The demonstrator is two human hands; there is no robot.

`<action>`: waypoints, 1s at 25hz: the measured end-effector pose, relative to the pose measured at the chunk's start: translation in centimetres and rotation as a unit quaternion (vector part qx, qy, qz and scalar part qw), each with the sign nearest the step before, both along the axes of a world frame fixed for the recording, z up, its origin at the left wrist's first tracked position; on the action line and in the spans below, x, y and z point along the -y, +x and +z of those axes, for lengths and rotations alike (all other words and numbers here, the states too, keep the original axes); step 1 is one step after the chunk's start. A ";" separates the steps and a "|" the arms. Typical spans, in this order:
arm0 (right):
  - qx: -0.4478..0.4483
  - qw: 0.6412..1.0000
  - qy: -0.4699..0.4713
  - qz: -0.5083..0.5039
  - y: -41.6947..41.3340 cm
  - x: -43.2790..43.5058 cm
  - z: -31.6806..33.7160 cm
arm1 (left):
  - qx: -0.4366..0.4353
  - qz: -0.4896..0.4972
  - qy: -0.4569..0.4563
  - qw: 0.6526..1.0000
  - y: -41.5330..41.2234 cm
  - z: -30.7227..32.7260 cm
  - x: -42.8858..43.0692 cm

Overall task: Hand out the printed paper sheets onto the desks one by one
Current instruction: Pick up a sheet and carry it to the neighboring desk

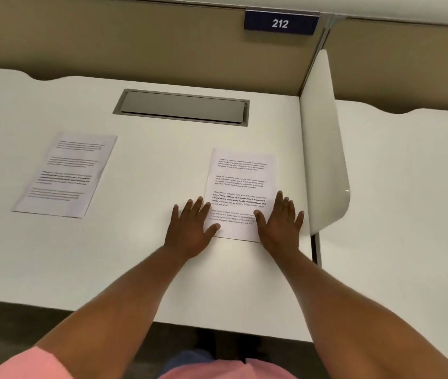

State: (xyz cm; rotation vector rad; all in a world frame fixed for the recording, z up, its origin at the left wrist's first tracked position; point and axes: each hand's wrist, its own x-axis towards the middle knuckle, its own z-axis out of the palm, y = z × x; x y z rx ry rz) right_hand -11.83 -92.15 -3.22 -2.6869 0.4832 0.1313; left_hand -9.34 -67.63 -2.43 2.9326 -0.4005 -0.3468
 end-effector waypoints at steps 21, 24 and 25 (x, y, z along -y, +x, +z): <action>0.116 0.899 0.285 -0.312 0.8 -2.5 2.9 | -0.092 0.241 -0.361 0.896 3.5 1.9 -0.9; 0.131 0.884 0.312 -0.322 -0.1 -2.1 3.2 | -0.125 0.278 -0.410 0.860 4.2 2.3 -0.4; 0.135 0.876 0.327 -0.328 -0.3 -1.9 3.1 | -0.131 0.285 -0.415 0.854 4.3 2.3 -0.3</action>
